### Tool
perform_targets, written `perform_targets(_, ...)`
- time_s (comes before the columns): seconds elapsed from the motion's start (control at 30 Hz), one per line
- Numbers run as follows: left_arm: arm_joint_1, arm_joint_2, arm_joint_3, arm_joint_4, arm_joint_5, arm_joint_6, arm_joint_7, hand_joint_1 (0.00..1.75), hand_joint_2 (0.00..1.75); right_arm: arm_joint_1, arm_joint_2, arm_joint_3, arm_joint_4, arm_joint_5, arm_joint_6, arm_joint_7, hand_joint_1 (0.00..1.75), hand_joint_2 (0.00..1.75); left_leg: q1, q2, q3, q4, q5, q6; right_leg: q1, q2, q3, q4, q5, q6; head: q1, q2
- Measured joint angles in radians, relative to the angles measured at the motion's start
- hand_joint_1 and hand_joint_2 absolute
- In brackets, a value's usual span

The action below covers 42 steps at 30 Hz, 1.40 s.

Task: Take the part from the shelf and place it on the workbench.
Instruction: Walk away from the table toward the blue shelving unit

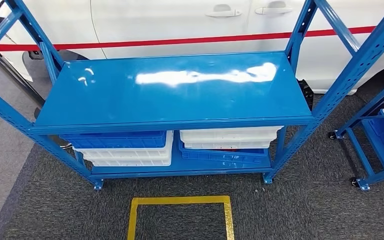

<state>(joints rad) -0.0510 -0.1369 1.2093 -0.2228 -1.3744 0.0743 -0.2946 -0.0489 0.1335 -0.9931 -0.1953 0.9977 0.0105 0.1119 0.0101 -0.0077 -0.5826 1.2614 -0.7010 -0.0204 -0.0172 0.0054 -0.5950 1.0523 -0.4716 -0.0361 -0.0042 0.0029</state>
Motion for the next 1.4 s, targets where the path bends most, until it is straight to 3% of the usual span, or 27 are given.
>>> perform_targets(0.03,0.001,0.0,0.0,0.0,0.0,0.0,0.0,0.0,0.0,0.0,0.0,0.0,0.0,0.001,0.002,-0.001,0.0,0.0,0.002,0.001,0.002,-0.048,0.043,0.0,-0.001,0.0,0.013,0.0,-0.01,0.003,0.0,0.0)
perform_targets(0.1,0.003,0.0,0.0,0.0,0.002,-0.001,-0.002,0.0,0.0,0.001,0.0,0.0,0.0,0.003,0.006,-0.005,0.0,0.0,0.002,0.003,0.015,-0.159,0.16,0.004,-0.002,0.001,0.031,-0.002,-0.022,0.009,0.001,0.0)
perform_targets(0.13,0.004,0.001,0.0,0.0,0.002,-0.002,-0.003,0.0,0.0,0.0,0.001,0.0,0.0,0.004,0.009,-0.008,0.0,0.0,-0.001,0.003,0.018,-0.198,0.199,0.008,-0.002,0.001,0.034,-0.002,-0.026,0.014,0.0,0.0)
perform_targets(0.17,0.004,0.001,0.0,0.0,0.002,-0.003,-0.003,0.0,0.0,-0.001,0.001,-0.001,0.0,0.006,0.011,-0.01,0.0,0.0,-0.005,0.003,0.016,-0.214,0.215,0.013,-0.002,0.002,0.034,-0.003,-0.028,0.02,0.0,0.0)
perform_targets(0.3,0.006,0.002,0.0,0.0,0.002,-0.005,-0.009,0.0,0.0,-0.004,0.002,-0.001,0.0,0.015,0.015,-0.015,0.0,0.0,-0.006,0.001,0.024,-0.241,0.234,0.044,0.0,-0.001,0.034,0.003,-0.048,0.046,0.001,0.0)
perform_targets(0.33,0.006,0.002,0.0,0.0,0.002,-0.004,-0.01,0.0,0.0,-0.004,0.002,-0.001,0.0,0.017,0.015,-0.016,0.0,0.0,-0.004,0.002,0.029,-0.251,0.239,0.051,0.002,-0.002,0.019,0.036,-0.07,0.048,0.004,0.0)
perform_targets(0.4,0.006,0.003,0.0,0.0,0.002,-0.001,-0.011,0.0,0.0,-0.004,0.002,-0.001,0.0,0.018,0.015,-0.019,0.0,0.0,-0.007,0.003,0.032,-0.257,0.241,0.06,0.001,-0.002,-0.039,0.153,-0.133,0.048,0.007,0.0)
perform_targets(0.43,0.006,0.004,0.0,0.0,0.002,0.001,-0.011,0.0,0.0,-0.004,0.002,-0.001,0.0,0.018,0.015,-0.019,0.0,0.0,-0.01,0.003,0.032,-0.256,0.24,0.062,0.002,-0.002,-0.07,0.212,-0.154,0.048,0.008,0.0)
perform_targets(0.47,0.006,0.004,0.0,0.0,0.002,0.002,-0.01,0.0,0.0,-0.004,0.002,-0.001,0.0,0.018,0.014,-0.019,0.0,0.0,-0.012,0.003,0.033,-0.255,0.238,0.064,0.002,-0.003,-0.089,0.246,-0.158,0.049,0.008,0.0)
perform_targets(0.5,0.007,0.005,0.0,0.0,0.002,0.002,-0.01,0.0,0.0,-0.004,0.002,-0.001,0.0,0.018,0.014,-0.019,0.0,0.0,-0.015,0.002,0.034,-0.254,0.236,0.065,0.002,-0.003,-0.09,0.244,-0.142,0.048,0.008,0.0)
perform_targets(0.53,0.007,0.005,0.0,0.0,0.002,0.002,-0.01,0.0,0.0,-0.004,0.002,-0.001,0.0,0.018,0.013,-0.019,0.0,0.0,-0.016,0.001,0.037,-0.252,0.234,0.064,0.002,-0.003,-0.072,0.203,-0.109,0.046,0.008,0.0)
perform_targets(0.6,0.007,0.005,0.0,0.0,0.002,0.002,-0.009,0.0,0.0,-0.004,0.002,-0.001,0.0,0.018,0.013,-0.018,0.0,0.0,-0.02,-0.002,0.04,-0.245,0.226,0.06,0.006,-0.003,-0.008,0.068,-0.043,0.037,0.008,0.0)
perform_targets(0.67,0.008,0.005,0.0,0.0,0.002,0.003,-0.008,0.0,0.0,-0.006,0.002,-0.001,0.0,0.018,0.012,-0.019,0.0,0.87,-0.023,-0.002,0.039,-0.238,0.219,0.052,0.01,-0.002,0.028,-0.01,-0.019,0.032,0.008,0.0)
perform_targets(0.73,0.008,0.005,0.001,0.0,0.002,0.003,-0.008,0.0,0.0,-0.007,0.003,-0.001,0.0,0.018,0.008,-0.019,0.0,1.75,-0.023,-0.002,0.04,-0.239,0.217,0.045,0.011,0.0,0.03,-0.019,-0.018,0.029,0.007,0.0)
perform_targets(0.87,0.008,0.008,0.005,0.0,0.002,0.003,-0.008,0.0,0.0,-0.007,0.004,-0.001,0.0,0.024,-0.006,-0.012,0.0,1.75,-0.025,-0.001,0.047,-0.253,0.223,0.065,0.011,0.0,0.038,-0.034,-0.013,0.029,0.005,0.0)
perform_targets(1.07,0.009,0.009,0.013,0.0,0.002,0.004,-0.005,0.0,0.0,-0.008,0.008,-0.008,0.0,0.022,-0.035,-0.011,0.0,1.75,-0.025,-0.001,0.05,-0.258,0.225,0.056,0.012,0.0,0.038,-0.032,-0.014,0.024,0.005,0.0)
perform_targets(1.2,0.009,0.009,0.015,0.0,0.003,0.004,-0.005,0.0,0.0,-0.009,0.009,-0.009,0.0,0.019,-0.04,-0.013,0.0,0.0,-0.024,-0.001,0.05,-0.259,0.225,0.046,0.012,0.0,0.038,-0.031,-0.014,0.023,0.005,0.0)
perform_targets(1.23,0.009,0.009,0.015,0.0,0.003,0.007,-0.006,0.0,0.0,-0.009,0.009,-0.01,0.0,0.017,-0.041,-0.015,0.0,0.0,-0.024,-0.001,0.05,-0.259,0.225,0.045,0.012,0.0,0.038,-0.031,-0.014,0.023,0.005,0.0)
perform_targets(1.33,0.008,0.009,0.018,0.0,0.007,0.031,-0.008,0.0,1.31,-0.01,0.009,-0.015,0.0,0.017,-0.044,-0.019,0.0,0.0,-0.024,-0.001,0.05,-0.259,0.225,0.044,0.011,0.0,0.038,-0.031,-0.014,0.023,0.005,0.0)
perform_targets(1.37,0.008,0.009,0.019,0.0,0.009,0.039,-0.008,0.0,1.75,-0.01,0.009,-0.017,0.0,0.018,-0.046,-0.019,0.0,0.44,-0.024,-0.001,0.05,-0.259,0.225,0.044,0.011,0.0,0.038,-0.031,-0.014,0.023,0.005,0.0)
perform_targets(1.4,0.008,0.009,0.021,0.0,0.009,0.046,-0.008,0.0,1.75,-0.01,0.009,-0.017,0.0,0.018,-0.047,-0.019,0.0,0.87,-0.024,-0.001,0.05,-0.259,0.225,0.044,0.01,0.0,0.039,-0.031,-0.014,0.024,0.005,0.0)
